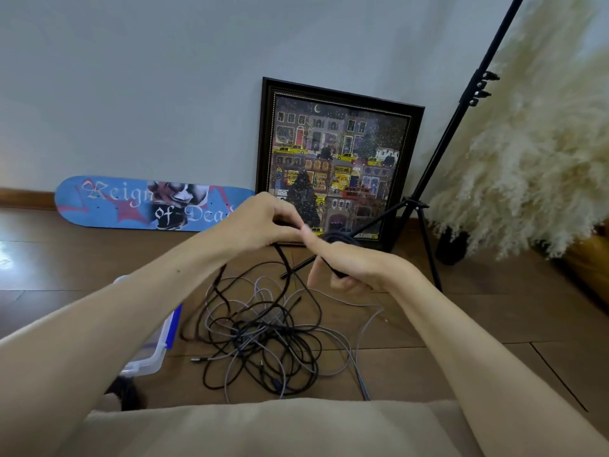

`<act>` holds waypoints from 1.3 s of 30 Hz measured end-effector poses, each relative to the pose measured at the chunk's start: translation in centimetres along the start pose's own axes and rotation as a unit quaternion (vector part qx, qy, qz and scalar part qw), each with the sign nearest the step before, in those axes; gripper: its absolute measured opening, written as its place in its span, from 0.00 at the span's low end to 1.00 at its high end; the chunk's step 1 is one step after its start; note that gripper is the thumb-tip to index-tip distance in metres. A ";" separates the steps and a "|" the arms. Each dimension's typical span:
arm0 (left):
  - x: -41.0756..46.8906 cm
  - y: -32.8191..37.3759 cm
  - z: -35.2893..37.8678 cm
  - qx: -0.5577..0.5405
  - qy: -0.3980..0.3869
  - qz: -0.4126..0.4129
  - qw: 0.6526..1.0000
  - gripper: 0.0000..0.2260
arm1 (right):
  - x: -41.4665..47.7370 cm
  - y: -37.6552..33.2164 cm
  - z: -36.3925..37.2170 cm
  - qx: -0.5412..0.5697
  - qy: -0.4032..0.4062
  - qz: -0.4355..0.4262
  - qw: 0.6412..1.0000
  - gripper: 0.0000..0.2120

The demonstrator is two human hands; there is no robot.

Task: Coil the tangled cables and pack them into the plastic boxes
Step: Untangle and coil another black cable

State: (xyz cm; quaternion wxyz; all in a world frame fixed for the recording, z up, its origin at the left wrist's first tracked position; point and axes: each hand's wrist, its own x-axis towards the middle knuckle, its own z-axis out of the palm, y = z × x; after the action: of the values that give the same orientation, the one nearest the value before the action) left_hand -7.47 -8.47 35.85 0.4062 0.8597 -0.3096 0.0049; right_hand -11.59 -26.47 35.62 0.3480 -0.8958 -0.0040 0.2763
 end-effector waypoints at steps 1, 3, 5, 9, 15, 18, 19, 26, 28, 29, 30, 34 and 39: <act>0.0 0.1 0.1 0.005 -0.001 0.014 1.000 0.03 | -0.3 0.1 -0.2 -0.011 -0.033 -0.012 0.999 0.38; 0.0 0.5 0.2 0.018 0.004 0.039 0.999 0.04 | -0.6 0.6 -0.7 -0.005 -0.093 -0.038 0.995 0.24; 0.1 0.5 0.3 0.034 0.013 0.050 0.998 0.04 | -0.9 1.1 -1.3 0.041 -0.142 -0.056 0.987 0.13; 0.0 0.3 0.5 0.013 0.013 0.037 0.999 0.07 | -1.5 1.9 -2.1 0.163 -0.211 -0.068 0.961 0.13; -0.3 -0.3 1.3 0.069 -0.031 0.046 0.996 0.12 | -1.9 2.1 -2.5 0.338 -0.296 -0.125 0.885 0.16; -0.7 -0.8 1.7 0.084 -0.038 0.025 0.995 0.12 | -2.1 2.1 -2.9 0.412 -0.318 -0.151 0.840 0.19; -0.8 -0.7 1.8 0.077 -0.032 0.019 0.996 0.11 | -2.2 2.1 -2.9 0.419 -0.307 -0.152 0.841 0.23; -0.6 -0.5 2.3 0.098 -0.029 0.016 0.995 0.22 | -2.8 1.5 -2.1 0.418 -0.222 -0.123 0.872 0.30; -0.7 0.3 2.3 0.012 0.025 -0.001 1.000 0.23 | -2.8 1.1 -1.9 0.409 -0.229 -0.116 0.876 0.29; -0.7 0.8 2.3 -0.026 0.043 -0.001 0.999 0.22 | -2.8 1.0 -1.8 0.405 -0.234 -0.116 0.876 0.29; -0.8 1.3 2.5 -0.051 0.050 0.011 0.997 0.17 | -2.8 0.9 -1.7 0.403 -0.236 -0.118 0.876 0.29; -0.9 1.6 2.4 -0.043 0.101 0.049 0.993 0.07 | -2.7 0.9 -1.6 0.406 -0.233 -0.113 0.876 0.27; -1.0 1.6 1.1 -0.034 0.129 0.093 0.987 0.07 | -2.5 0.9 -1.6 0.424 -0.252 -0.125 0.861 0.28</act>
State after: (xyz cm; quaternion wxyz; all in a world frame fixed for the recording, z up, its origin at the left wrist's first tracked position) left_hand -9.38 -9.50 36.02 0.4697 0.8050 -0.3333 0.1426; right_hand -13.10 -28.67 37.26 0.7126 -0.5541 -0.0860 0.4216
